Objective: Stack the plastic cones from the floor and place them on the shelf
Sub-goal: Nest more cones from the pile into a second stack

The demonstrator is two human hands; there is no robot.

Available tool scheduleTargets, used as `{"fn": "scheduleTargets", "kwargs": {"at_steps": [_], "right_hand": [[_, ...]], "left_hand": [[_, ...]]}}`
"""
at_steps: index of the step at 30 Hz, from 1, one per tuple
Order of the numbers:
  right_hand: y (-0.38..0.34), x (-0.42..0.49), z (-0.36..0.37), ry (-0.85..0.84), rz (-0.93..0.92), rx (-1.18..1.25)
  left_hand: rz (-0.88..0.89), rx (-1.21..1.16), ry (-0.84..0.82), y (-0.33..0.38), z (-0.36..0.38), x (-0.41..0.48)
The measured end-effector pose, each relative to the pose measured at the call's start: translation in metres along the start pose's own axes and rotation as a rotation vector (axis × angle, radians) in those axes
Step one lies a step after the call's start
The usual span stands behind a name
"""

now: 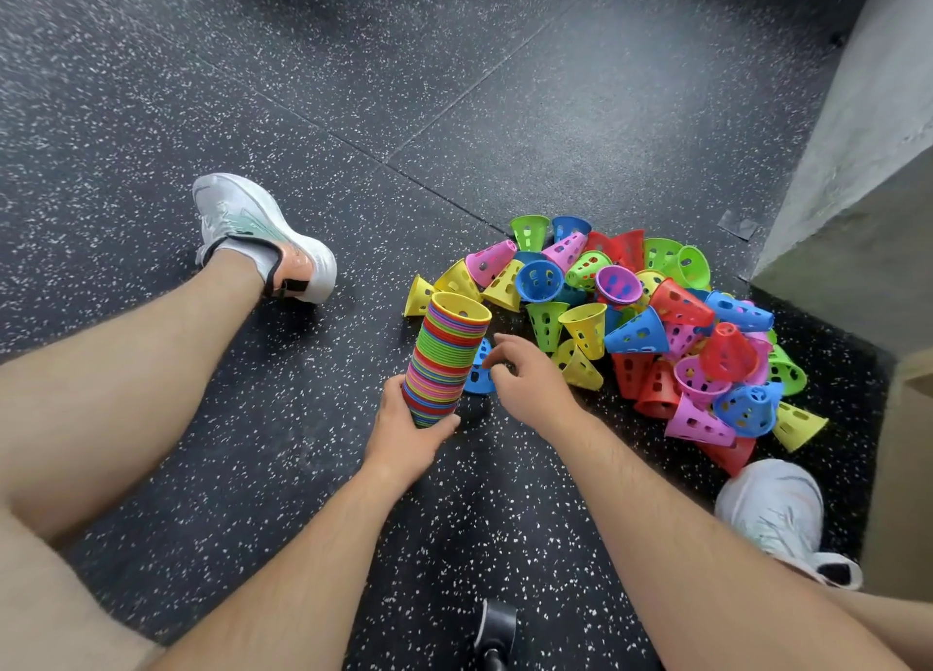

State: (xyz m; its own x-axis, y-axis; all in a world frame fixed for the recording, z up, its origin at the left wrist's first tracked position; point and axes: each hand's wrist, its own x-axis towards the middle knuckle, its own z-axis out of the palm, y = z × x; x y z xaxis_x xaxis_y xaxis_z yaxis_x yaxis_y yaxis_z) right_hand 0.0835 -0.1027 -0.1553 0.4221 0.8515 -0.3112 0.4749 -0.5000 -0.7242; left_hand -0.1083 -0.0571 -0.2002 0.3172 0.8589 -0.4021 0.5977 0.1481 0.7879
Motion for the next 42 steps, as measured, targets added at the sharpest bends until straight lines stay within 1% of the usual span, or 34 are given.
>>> {"fn": "scheduleTargets", "kwargs": {"at_steps": [6, 11, 14, 18, 20, 22, 24, 29, 33, 37, 40, 42], "right_hand": [[0.012, 0.007, 0.02, -0.107, 0.018, -0.138], [0.012, 0.009, 0.019, -0.066, 0.022, -0.156], [0.013, 0.011, 0.016, -0.07, 0.024, -0.182], [0.013, 0.015, 0.015, -0.169, 0.048, -0.265], [0.013, 0.017, 0.015, -0.189, 0.033, -0.306], [0.013, 0.019, 0.012, -0.139, 0.003, -0.307], [0.012, 0.019, 0.006, -0.048, -0.013, -0.251], [0.004, 0.012, -0.018, 0.153, 0.018, -0.086], [0.0, 0.006, -0.038, 0.343, 0.066, -0.025], [-0.01, 0.001, -0.052, 0.515, 0.038, 0.101], [-0.024, -0.001, -0.064, 0.572, -0.019, 0.177], [-0.033, -0.003, -0.071, 0.543, -0.078, 0.17]], "left_hand": [[-0.004, -0.029, -0.003, 0.0, -0.002, 0.001], [0.009, -0.042, 0.001, 0.002, -0.002, -0.001], [0.016, -0.038, 0.006, 0.003, -0.002, -0.003], [0.023, -0.02, 0.004, 0.002, -0.001, -0.006], [0.029, -0.012, 0.0, 0.001, -0.001, -0.007], [0.038, -0.01, 0.002, 0.001, -0.001, -0.007], [0.041, -0.014, 0.007, 0.001, -0.001, -0.007], [0.029, -0.018, 0.005, 0.0, 0.0, -0.008], [0.037, 0.016, -0.01, 0.001, -0.001, -0.013], [0.038, 0.051, -0.017, 0.0, -0.001, -0.017], [0.033, 0.075, -0.022, 0.0, 0.001, -0.017], [0.03, 0.087, -0.024, 0.001, 0.001, -0.017]]}}
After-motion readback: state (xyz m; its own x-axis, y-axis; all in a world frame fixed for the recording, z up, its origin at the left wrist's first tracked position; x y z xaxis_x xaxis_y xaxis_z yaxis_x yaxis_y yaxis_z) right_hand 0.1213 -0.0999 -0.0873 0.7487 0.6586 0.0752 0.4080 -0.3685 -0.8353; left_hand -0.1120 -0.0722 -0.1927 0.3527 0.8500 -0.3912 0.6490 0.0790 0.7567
